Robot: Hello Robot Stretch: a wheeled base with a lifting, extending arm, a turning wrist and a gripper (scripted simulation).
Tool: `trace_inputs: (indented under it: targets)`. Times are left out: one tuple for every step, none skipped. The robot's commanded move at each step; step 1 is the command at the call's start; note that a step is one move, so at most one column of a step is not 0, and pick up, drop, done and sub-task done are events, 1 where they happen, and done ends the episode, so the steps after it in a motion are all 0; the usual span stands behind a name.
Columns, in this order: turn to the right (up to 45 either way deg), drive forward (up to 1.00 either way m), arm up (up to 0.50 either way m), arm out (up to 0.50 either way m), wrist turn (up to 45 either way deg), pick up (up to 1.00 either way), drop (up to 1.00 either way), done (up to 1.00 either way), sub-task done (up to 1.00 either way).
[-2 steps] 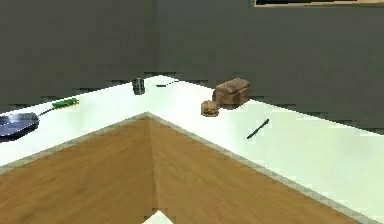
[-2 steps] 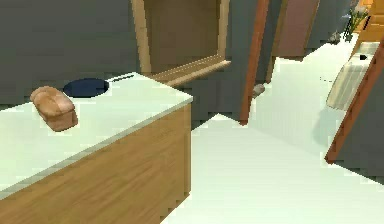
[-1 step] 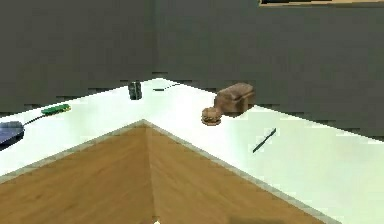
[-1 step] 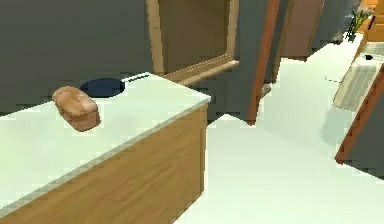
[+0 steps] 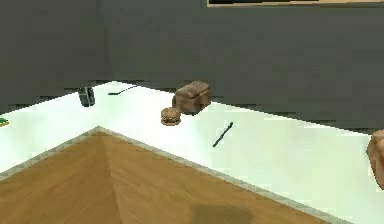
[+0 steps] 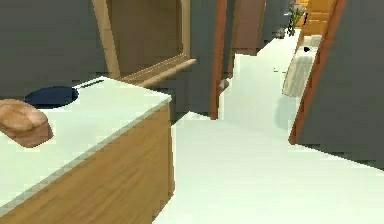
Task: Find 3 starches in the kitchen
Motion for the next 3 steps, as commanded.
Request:
trace_inputs:
  targets:
    - [0.0,0.0,0.0,0.0,0.0,0.0,0.0,0.0,1.0]
    - [-45.0,0.0,0.0,0.0,0.0,0.0,0.0,0.0,0.0]
    - [-45.0,0.0,0.0,0.0,0.0,0.0,0.0,0.0,0.0]
